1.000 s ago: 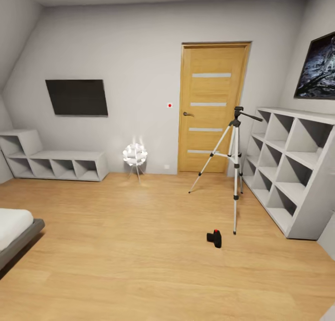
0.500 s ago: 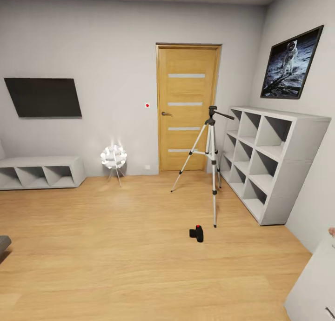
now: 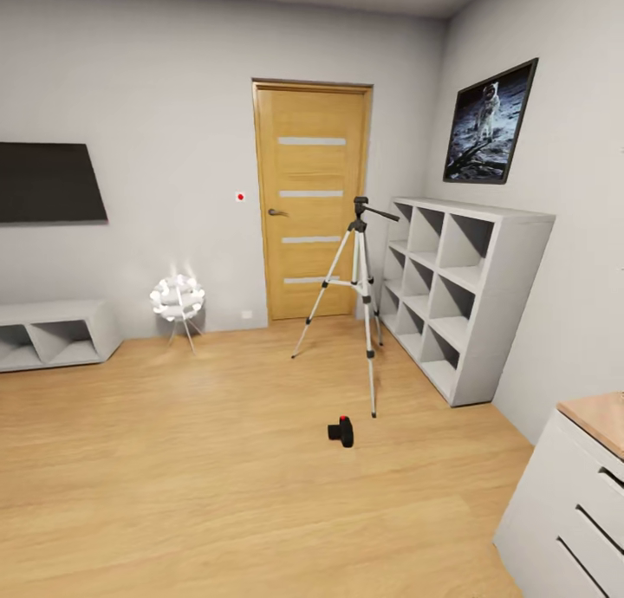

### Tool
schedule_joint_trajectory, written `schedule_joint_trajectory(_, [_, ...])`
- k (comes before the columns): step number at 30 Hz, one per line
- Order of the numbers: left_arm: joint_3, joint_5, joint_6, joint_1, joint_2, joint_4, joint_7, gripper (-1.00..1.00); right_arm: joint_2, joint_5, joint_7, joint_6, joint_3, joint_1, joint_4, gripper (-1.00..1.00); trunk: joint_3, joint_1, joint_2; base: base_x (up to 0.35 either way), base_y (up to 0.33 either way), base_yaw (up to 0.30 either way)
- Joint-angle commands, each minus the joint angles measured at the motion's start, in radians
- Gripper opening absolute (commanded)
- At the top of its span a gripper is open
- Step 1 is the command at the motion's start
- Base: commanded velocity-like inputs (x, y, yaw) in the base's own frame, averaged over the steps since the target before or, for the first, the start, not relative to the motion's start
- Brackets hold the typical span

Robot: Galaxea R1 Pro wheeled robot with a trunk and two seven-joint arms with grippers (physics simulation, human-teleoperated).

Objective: Attach the digital camera to the camera tripod in the bedroom.

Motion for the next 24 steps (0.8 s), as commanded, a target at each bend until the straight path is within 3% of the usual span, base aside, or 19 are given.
schedule_joint_trajectory(1, [0.0, 0.005, 0.0, 0.0, 0.0, -0.001, 0.002, 1.0, 0.0, 0.0, 0.0, -0.002, -0.001, 0.0, 0.0, 1.0, -0.001, 0.0, 0.0, 0.138, 0.0, -0.056])
schedule_joint_trajectory(24, [0.009, 0.007, 0.001, 0.0, -0.001, 0.035, 0.007, 1.0, 0.0, 0.007, -0.001, 0.007, 0.011, 0.0, 0.0, 1.0, -0.001, 0.0, 0.0, 0.301, 0.0, -0.006])
